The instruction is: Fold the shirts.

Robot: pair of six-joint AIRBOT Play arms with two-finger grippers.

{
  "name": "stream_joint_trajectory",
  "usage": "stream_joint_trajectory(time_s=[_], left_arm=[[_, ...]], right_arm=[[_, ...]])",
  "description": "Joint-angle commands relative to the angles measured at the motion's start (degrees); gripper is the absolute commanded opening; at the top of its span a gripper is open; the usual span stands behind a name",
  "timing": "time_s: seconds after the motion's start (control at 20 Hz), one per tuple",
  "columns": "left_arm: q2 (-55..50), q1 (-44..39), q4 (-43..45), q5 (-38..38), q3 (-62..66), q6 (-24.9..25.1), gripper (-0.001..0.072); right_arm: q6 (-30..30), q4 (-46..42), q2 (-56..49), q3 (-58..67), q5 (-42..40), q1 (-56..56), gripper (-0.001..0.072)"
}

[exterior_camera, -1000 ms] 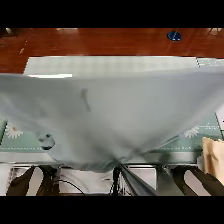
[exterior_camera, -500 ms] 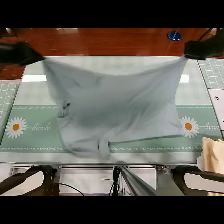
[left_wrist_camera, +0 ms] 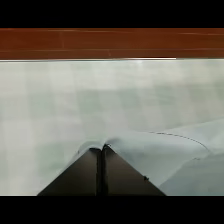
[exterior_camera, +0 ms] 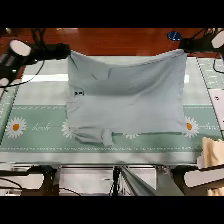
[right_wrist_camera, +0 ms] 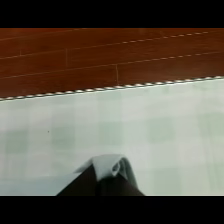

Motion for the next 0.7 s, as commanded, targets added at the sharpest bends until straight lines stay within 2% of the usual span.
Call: stream_joint_trajectory(time_s=[0.0, 0.35, 0.5, 0.6, 0.65], left_arm=[[-6.08, -2.12, 0.09, 7.98, -0.02, 0.35, 0.0019], [-12.85, -3.91, -0.04, 8.79, -0.04, 0.70, 0.0019], [-12.33, -3.08, -0.04, 8.26, 0.00, 4.68, 0.0019], [-10.71, -1.38, -0.07, 4.09, 0.20, 4.63, 0.0019], [-9.75, -0.37, -0.09, -0.39, 0.61, 4.55, 0.0019]], right_arm=[[-0.02, 0.74, -5.51, 0.00, -5.86, -1.42, 0.0024], [-0.59, 4.92, -12.20, 0.00, -6.56, -2.05, 0.0024], [-1.11, 4.98, -12.17, 0.00, -6.25, -2.71, 0.0024], [-2.97, 5.11, -10.16, 0.00, -3.23, -3.61, 0.0024], [-3.02, 5.14, -8.74, 0.00, -0.37, -4.28, 0.0024]])
